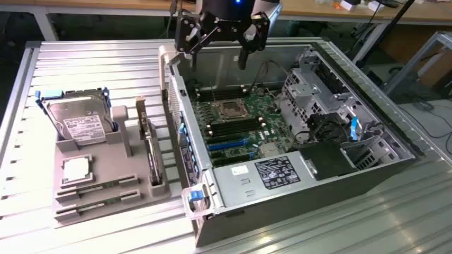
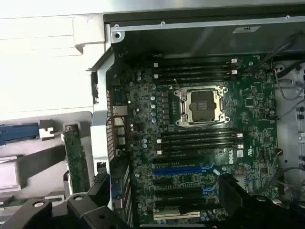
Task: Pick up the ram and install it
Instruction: 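Reach for the ram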
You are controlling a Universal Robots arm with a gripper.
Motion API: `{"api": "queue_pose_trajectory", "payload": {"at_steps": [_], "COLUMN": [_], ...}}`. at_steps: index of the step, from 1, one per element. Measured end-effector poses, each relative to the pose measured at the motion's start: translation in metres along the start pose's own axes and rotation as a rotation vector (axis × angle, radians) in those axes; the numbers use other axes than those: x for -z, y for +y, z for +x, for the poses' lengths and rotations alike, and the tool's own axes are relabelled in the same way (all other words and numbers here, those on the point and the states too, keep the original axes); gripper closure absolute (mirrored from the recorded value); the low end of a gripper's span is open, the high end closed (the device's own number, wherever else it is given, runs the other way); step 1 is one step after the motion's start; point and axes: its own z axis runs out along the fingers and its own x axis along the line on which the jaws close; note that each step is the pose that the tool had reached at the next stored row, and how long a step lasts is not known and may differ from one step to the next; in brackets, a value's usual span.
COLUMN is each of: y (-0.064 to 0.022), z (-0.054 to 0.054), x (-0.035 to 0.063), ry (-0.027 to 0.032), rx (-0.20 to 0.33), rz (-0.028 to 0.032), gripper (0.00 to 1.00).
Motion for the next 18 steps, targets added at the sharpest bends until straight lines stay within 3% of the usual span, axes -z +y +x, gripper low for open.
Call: {"api": "queue_pose_trajectory", "payload": {"at_steps": [4, 9, 18], "y": [-0.0003, -0.0012, -0.0051], "z": [0.004, 0.017, 0.075], "x": [0.0001, 0.0006, 0.0027], "ry": [0.0000, 0.0005, 0.0029], "rx": [0.000, 0.011, 0.057], "rz": [0.0000, -0.0004, -0.0020], "gripper": [0.01, 0.01, 0.01]}}
